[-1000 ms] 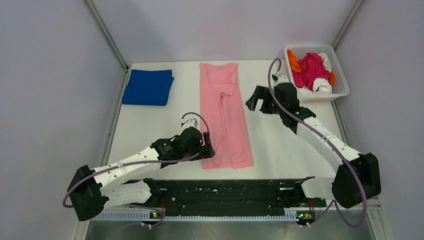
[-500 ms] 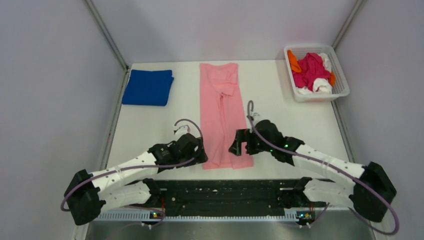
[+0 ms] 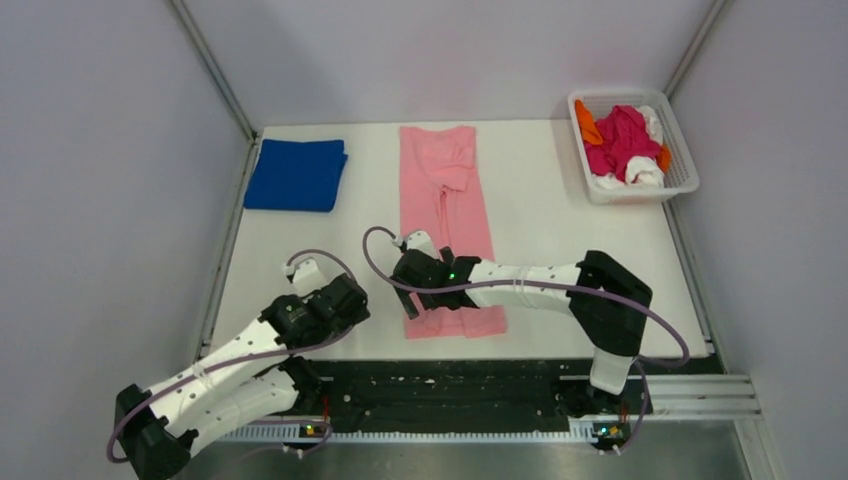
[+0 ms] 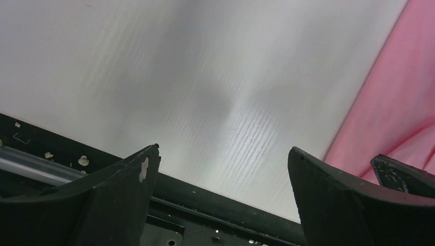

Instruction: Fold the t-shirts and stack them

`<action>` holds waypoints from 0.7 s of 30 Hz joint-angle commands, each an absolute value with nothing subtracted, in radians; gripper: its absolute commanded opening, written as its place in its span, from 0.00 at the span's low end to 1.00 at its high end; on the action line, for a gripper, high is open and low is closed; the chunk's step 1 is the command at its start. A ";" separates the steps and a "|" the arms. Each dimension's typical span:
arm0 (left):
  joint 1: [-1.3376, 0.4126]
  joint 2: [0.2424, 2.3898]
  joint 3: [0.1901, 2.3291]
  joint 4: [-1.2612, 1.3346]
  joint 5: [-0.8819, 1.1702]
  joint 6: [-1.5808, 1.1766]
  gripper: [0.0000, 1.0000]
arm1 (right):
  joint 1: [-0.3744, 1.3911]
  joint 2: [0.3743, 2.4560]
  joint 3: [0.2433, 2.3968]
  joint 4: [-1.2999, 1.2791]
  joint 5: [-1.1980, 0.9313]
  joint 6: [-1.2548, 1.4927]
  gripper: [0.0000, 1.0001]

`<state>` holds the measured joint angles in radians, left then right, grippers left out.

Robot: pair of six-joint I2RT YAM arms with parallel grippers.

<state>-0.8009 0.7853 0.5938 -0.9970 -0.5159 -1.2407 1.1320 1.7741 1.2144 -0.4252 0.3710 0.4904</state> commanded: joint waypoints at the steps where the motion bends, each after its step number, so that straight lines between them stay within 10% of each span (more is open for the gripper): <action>1: -0.795 0.758 0.632 -1.061 -0.606 -1.299 0.99 | 1.137 1.810 1.247 -0.515 0.456 0.495 0.99; 21: -0.793 0.780 0.643 -1.030 -0.625 -1.269 0.99 | 1.148 1.722 1.159 -0.647 0.549 0.567 0.99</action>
<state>-0.7982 0.7898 0.6075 -1.0363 -0.5926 -1.2625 1.1370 1.8153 1.1831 -0.5930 0.4801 0.5259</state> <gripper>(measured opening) 0.990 0.986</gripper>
